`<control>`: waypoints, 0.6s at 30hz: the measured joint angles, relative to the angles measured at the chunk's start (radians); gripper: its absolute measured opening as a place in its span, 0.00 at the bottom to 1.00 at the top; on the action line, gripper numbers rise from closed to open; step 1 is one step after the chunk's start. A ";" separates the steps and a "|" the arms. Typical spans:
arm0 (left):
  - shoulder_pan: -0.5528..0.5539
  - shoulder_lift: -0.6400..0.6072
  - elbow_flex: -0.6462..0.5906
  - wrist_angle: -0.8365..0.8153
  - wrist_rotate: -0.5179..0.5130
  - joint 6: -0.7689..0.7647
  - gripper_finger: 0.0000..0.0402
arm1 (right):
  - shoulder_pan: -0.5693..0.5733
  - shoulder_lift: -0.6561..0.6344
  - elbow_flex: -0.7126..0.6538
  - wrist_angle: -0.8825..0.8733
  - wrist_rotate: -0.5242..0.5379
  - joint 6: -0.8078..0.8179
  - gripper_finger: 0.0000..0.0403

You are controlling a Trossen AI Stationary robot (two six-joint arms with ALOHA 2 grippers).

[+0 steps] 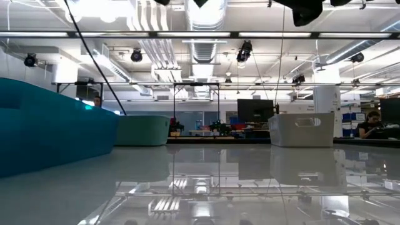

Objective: Sort & place blocks by color
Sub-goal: Put the green block into the gray bin

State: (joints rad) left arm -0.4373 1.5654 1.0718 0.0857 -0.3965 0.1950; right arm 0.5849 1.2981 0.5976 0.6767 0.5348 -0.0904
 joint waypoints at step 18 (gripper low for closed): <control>0.000 -0.059 -0.143 0.408 -0.020 0.079 0.21 | -0.058 0.309 0.003 0.797 -0.009 -0.314 0.51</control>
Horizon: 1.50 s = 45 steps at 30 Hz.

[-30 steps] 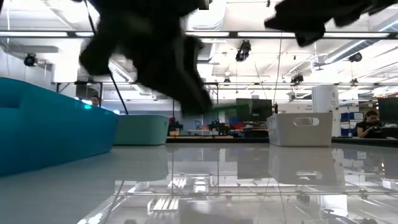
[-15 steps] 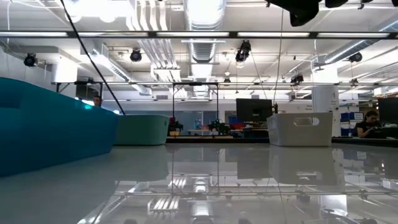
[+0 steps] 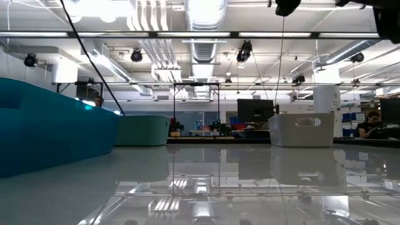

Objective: Sort & place blocks by color
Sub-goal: Put the green block into the gray bin

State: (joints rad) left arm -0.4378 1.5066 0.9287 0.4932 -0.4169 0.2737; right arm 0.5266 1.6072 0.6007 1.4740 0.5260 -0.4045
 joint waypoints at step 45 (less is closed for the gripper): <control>0.019 -0.019 0.003 -0.079 -0.072 -0.032 0.74 | -0.599 -0.497 0.323 -2.191 0.388 1.000 0.23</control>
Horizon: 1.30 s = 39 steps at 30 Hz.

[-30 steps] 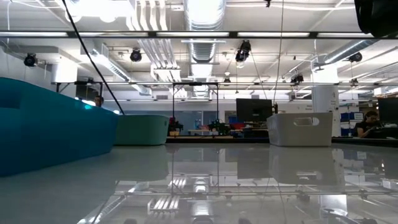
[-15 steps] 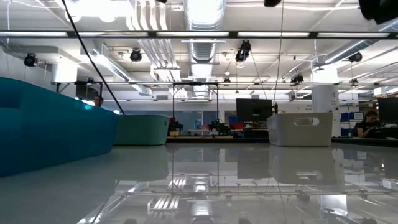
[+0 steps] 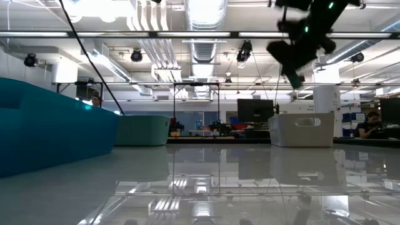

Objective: Sort & place blocks by color
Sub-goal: Put the green block into the gray bin, then put the light brown block into the blue bin

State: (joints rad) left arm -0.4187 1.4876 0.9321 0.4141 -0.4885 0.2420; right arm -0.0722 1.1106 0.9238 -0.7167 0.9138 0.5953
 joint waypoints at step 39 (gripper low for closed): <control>0.000 0.000 -0.002 -0.006 0.000 -0.026 0.74 | 0.328 0.038 -0.057 -0.091 -0.988 0.559 0.48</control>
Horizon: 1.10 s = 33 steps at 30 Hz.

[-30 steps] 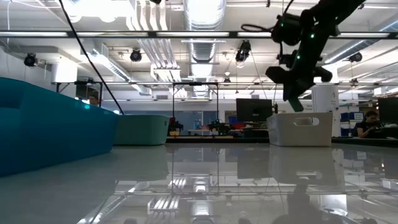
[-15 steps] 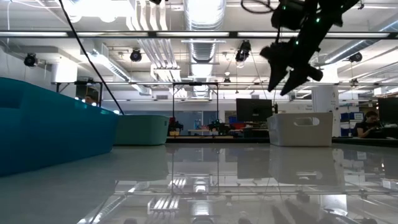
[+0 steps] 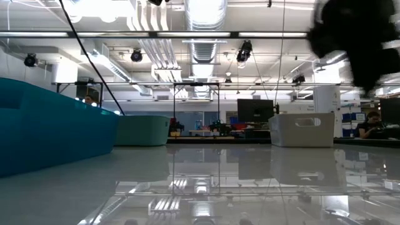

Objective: Sort & place blocks by color
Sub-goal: Put the light brown block into the blue bin

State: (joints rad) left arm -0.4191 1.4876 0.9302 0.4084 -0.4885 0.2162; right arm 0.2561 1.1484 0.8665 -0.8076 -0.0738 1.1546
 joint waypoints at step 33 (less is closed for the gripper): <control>0.000 0.000 -0.001 -0.008 0.000 0.008 0.74 | 0.387 0.393 -0.001 -0.204 -0.235 0.371 0.40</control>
State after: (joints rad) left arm -0.4191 1.4876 0.9295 0.4007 -0.4881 0.2237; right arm 0.6434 1.5419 0.8655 -1.0115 -0.3088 1.5257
